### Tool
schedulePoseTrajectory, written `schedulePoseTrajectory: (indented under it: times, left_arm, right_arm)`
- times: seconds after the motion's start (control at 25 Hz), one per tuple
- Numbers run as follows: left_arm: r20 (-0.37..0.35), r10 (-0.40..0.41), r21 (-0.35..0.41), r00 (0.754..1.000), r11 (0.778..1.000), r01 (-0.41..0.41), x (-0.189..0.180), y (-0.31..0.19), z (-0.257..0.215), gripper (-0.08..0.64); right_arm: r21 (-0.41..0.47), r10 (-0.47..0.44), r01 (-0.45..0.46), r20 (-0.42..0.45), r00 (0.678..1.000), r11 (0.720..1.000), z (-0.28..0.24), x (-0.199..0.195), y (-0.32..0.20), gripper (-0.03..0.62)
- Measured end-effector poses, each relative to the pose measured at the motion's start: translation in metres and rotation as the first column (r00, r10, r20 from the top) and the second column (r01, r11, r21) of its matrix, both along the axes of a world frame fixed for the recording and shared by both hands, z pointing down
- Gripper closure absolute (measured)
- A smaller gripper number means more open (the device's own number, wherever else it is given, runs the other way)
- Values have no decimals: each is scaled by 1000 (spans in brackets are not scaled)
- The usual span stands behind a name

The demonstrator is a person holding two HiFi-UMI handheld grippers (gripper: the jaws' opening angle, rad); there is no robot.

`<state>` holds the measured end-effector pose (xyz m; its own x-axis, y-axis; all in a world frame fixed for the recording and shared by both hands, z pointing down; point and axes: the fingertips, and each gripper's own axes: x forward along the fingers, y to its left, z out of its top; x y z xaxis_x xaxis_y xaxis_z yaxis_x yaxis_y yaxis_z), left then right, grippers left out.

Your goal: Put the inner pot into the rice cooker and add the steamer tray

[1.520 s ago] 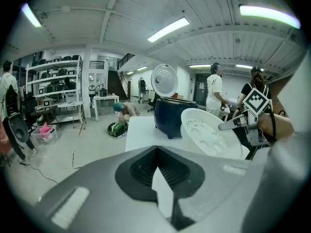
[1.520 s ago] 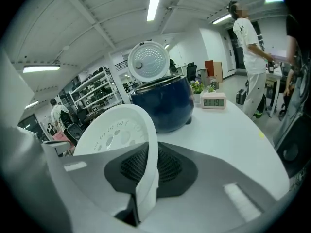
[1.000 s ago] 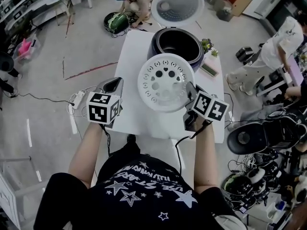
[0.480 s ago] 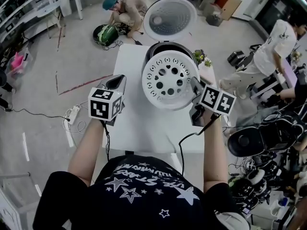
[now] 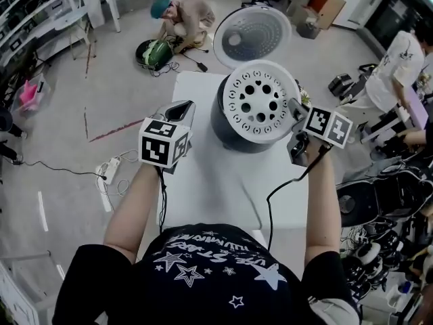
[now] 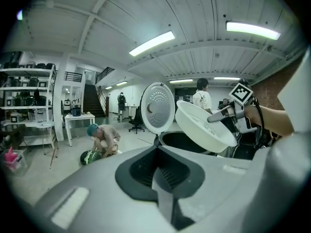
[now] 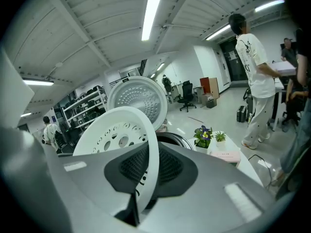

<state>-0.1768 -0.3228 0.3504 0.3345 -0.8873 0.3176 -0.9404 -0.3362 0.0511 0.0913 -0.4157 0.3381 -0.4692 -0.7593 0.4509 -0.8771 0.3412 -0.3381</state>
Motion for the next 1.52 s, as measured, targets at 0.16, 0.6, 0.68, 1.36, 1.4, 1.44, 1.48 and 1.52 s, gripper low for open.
schedulePoseTrajectory:
  times: [0.16, 0.6, 0.68, 1.36, 1.4, 1.44, 1.48, 1.52]
  left_arm:
    - [-9, 23, 2, 1000, 1000, -23, 1, -15, 1, 560]
    - [-27, 69, -68, 997, 995, -70, 6, -37, 30, 560]
    - [-30, 69, -75, 997, 995, -71, 6, -40, 35, 560]
    - [-29, 76, -118, 997, 990, -79, 11, -44, 52, 560]
    - [-26, 76, -117, 997, 990, -79, 12, -43, 52, 560]
    - [-23, 77, -116, 997, 990, -79, 14, -42, 53, 560]
    - [-21, 76, -115, 997, 990, -78, 15, -40, 53, 560]
    - [-19, 75, -114, 997, 991, -77, 16, -39, 53, 560]
  right_arm:
    - [-46, 8, -10, -47, 999, 999, 13, 3, -22, 534]
    - [-134, 56, -69, -97, 994, 989, 50, 14, -60, 535]
    - [-139, 47, -64, -121, 992, 988, 55, 14, -63, 535]
    - [-121, 60, -102, -311, 948, 987, 83, 14, -68, 502]
    - [-115, 62, -102, -316, 947, 988, 83, 14, -67, 500]
    - [-107, 62, -102, -323, 944, 989, 84, 15, -67, 497]
    - [-97, 62, -100, -335, 940, 990, 84, 16, -66, 495]
    - [-86, 60, -95, -348, 936, 992, 84, 17, -66, 491]
